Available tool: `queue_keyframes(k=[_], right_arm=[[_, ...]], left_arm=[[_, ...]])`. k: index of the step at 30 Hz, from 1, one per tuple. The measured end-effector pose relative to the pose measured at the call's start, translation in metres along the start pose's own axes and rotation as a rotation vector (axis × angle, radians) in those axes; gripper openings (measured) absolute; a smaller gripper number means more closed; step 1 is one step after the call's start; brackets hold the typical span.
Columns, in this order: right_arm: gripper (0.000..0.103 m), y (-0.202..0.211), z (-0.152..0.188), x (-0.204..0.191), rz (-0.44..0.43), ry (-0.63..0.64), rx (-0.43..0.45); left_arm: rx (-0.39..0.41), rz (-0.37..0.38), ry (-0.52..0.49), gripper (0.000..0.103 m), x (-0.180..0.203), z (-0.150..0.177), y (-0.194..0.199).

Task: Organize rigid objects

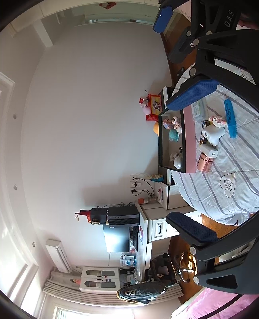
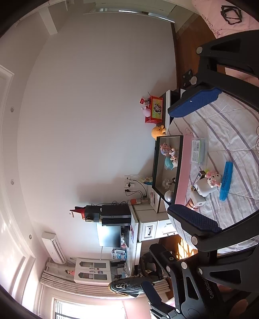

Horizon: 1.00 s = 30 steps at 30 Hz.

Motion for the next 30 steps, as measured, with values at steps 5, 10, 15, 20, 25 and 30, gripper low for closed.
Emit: queue_keyframes(k=[5, 10, 15, 20, 25, 30], right_arm=[[0.09, -0.021, 0.013, 0.003, 0.0, 0.002, -0.054], [0.09, -0.056, 0.037, 0.009, -0.005, -0.007, -0.143], [0.09, -0.099, 0.069, 0.012, -0.02, -0.025, -0.264], [0.09, -0.136, 0.093, 0.017, -0.027, -0.046, -0.361], [0.09, -0.16, 0.103, 0.03, -0.011, -0.067, -0.425], [0.09, -0.184, 0.116, 0.021, -0.118, -0.098, -0.51]], left_arm=[[-0.056, 0.019, 0.001, 0.103, 0.001, 0.016, -0.023], [-0.172, 0.051, 0.003, 0.103, 0.003, 0.043, -0.056], [-0.286, 0.064, -0.012, 0.103, 0.003, 0.073, -0.09], [-0.396, 0.089, 0.021, 0.103, -0.001, 0.1, -0.124], [-0.45, 0.122, 0.015, 0.103, 0.007, 0.113, -0.149], [-0.46, 0.087, 0.044, 0.103, -0.007, 0.117, -0.16]])
Point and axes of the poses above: each gripper's, at about its wrist camera, not at the fingertips, and y roughly against the way its jaws point, x to its right, z to its underside, the point moved 2 cm from there along -y, roughly the way its jaws point, and after that the axes turned 7 degrees about -y, right-handed, at the moved point
